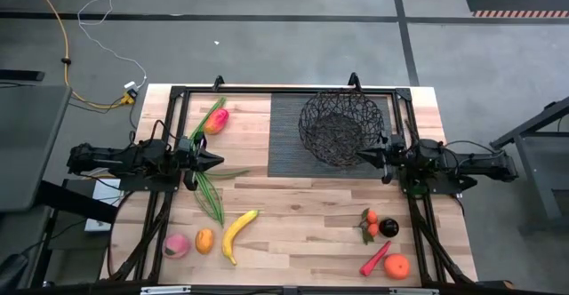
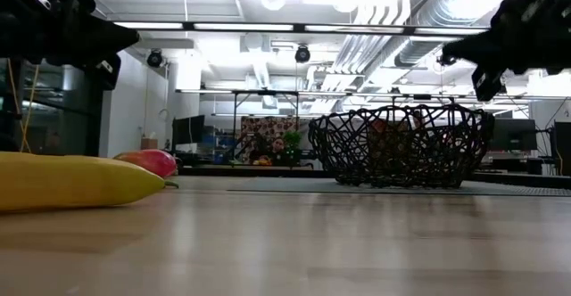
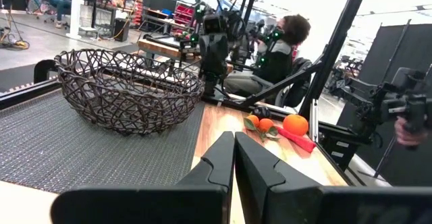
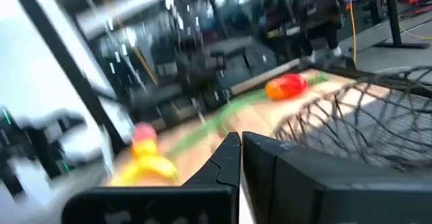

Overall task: Build produce basket
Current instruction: Put the tangerine into the black basket

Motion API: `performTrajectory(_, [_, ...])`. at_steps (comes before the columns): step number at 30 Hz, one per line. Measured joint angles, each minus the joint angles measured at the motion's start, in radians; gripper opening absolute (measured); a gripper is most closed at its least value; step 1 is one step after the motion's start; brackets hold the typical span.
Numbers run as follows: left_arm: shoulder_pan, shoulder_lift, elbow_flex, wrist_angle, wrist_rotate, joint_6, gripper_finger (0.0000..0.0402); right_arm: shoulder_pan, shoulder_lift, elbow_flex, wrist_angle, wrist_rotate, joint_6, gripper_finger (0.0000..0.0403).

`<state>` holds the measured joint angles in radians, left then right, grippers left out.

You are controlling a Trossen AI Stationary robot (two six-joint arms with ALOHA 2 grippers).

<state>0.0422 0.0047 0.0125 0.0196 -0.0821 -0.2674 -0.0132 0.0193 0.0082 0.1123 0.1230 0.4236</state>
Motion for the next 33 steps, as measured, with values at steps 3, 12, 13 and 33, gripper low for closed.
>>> performTrajectory(3, [0.0, 0.0, 0.0, 0.0, 0.0, 0.001, 0.0003, 0.0, 0.0, 0.0, 0.145, 0.031, 0.126, 0.0])
performTrajectory(12, [0.0, 0.0, 0.0, 0.0, 0.0, 0.0, 0.0003, 0.005, 0.124, 0.229, 0.099, -0.04, 0.093, 0.0])
performTrajectory(13, [0.0, 0.0, 0.0, 0.0, 0.0, -0.001, 0.0003, 0.009, 0.157, 0.28, 0.02, -0.045, 0.075, 0.0])
performTrajectory(33, [0.0, 0.0, 0.0, 0.003, -0.015, 0.0, 0.0003, 0.107, 0.674, 0.631, -0.236, -0.019, -0.083, 0.0024])
